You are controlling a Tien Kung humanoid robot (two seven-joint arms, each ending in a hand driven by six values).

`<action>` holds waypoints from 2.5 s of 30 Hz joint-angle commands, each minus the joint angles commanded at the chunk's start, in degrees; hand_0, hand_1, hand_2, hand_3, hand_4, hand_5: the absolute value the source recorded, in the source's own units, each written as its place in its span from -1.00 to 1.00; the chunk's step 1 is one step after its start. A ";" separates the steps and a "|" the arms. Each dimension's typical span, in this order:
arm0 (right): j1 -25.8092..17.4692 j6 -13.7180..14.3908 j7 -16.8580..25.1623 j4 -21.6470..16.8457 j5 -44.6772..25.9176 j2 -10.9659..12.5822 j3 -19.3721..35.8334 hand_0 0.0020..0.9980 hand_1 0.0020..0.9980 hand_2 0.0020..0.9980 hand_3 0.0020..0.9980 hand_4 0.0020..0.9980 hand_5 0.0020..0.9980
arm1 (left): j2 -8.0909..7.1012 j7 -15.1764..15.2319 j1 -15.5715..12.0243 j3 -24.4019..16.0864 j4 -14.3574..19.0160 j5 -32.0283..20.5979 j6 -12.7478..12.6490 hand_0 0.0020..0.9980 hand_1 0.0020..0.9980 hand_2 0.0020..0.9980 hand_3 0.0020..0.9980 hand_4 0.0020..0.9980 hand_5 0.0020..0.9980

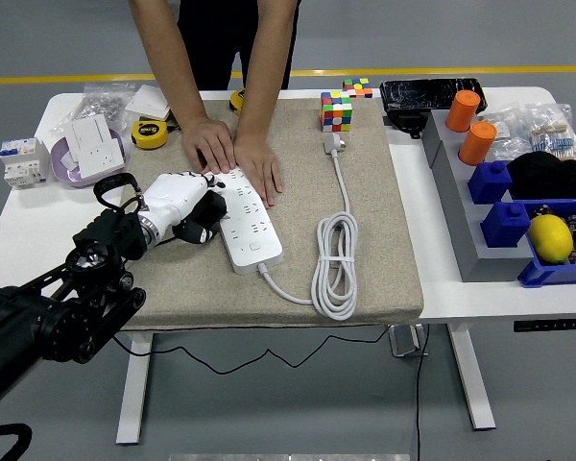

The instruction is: Pick up the plug,place it near the board,insert it into the board,press the button

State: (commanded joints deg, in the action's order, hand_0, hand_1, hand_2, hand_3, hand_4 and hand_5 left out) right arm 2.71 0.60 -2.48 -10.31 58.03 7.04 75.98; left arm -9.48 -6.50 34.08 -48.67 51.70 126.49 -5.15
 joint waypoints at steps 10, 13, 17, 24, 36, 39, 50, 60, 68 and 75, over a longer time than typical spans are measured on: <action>-0.10 0.04 0.03 0.00 0.15 0.03 0.23 0.60 0.43 0.41 0.36 1.00 0.56 | -0.69 -0.49 -0.68 0.72 2.12 -0.19 0.72 0.48 0.80 0.73 0.67 0.73 -0.91; -0.10 0.05 0.02 0.00 0.19 0.00 0.32 0.60 0.42 0.41 0.34 1.00 0.54 | -0.68 -0.57 -0.60 0.59 2.19 -0.04 0.88 0.48 0.80 0.74 0.68 0.74 -0.90; -0.05 0.02 0.03 0.00 0.20 -0.02 0.38 0.60 0.42 0.41 0.34 1.00 0.54 | -0.77 -0.71 -0.51 0.41 2.57 0.07 1.16 0.48 0.80 0.74 0.68 0.74 -0.90; -0.09 0.11 -0.10 0.00 0.34 -0.05 0.67 0.59 0.42 0.41 0.34 1.00 0.53 | -1.35 -1.24 -1.49 -1.02 5.60 0.21 1.95 0.49 0.82 0.74 0.70 0.81 -0.88; 0.36 0.02 -0.15 0.00 0.02 -0.23 0.36 0.59 0.42 0.41 0.34 1.00 0.53 | -1.51 -0.82 -6.14 -9.54 18.92 -8.12 2.63 0.48 0.78 0.72 0.69 1.00 -0.09; 0.24 0.01 -0.73 0.00 0.59 -0.37 0.62 0.59 0.42 0.41 0.34 1.00 0.53 | -0.56 4.11 -9.28 -14.03 23.52 -15.12 -3.27 0.48 0.78 0.72 0.69 1.00 -0.09; 0.33 -0.23 -0.60 0.00 1.07 -0.41 0.44 0.59 0.42 0.40 0.34 1.00 0.53 | 2.50 16.52 -20.32 -28.21 33.00 -41.29 -9.44 0.82 0.94 0.88 0.89 1.00 1.00; 0.06 -0.31 -0.69 0.00 1.59 -0.33 0.79 0.59 0.42 0.40 0.34 1.00 0.53 | 2.81 13.63 -30.66 -33.93 34.80 -63.04 -8.03 0.88 0.96 0.88 0.89 1.00 1.00; 0.15 -0.32 -0.54 0.00 1.51 -0.11 0.95 0.59 0.42 0.41 0.34 1.00 0.54 | -0.07 8.07 -35.08 -32.60 35.27 -53.78 -5.17 0.90 0.96 0.87 0.88 1.00 1.00; -0.07 -0.34 -0.69 0.00 1.55 -0.22 1.38 0.59 0.42 0.41 0.34 1.00 0.54 | -1.46 4.30 -35.93 -31.94 35.61 -42.14 -3.60 0.91 0.95 0.86 0.88 1.00 1.00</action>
State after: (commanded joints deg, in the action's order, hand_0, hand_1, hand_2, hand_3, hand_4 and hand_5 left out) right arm 2.64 0.26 -3.17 -10.31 59.58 6.82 77.36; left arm -10.94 -2.20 -1.85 -80.61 87.31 84.35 -8.75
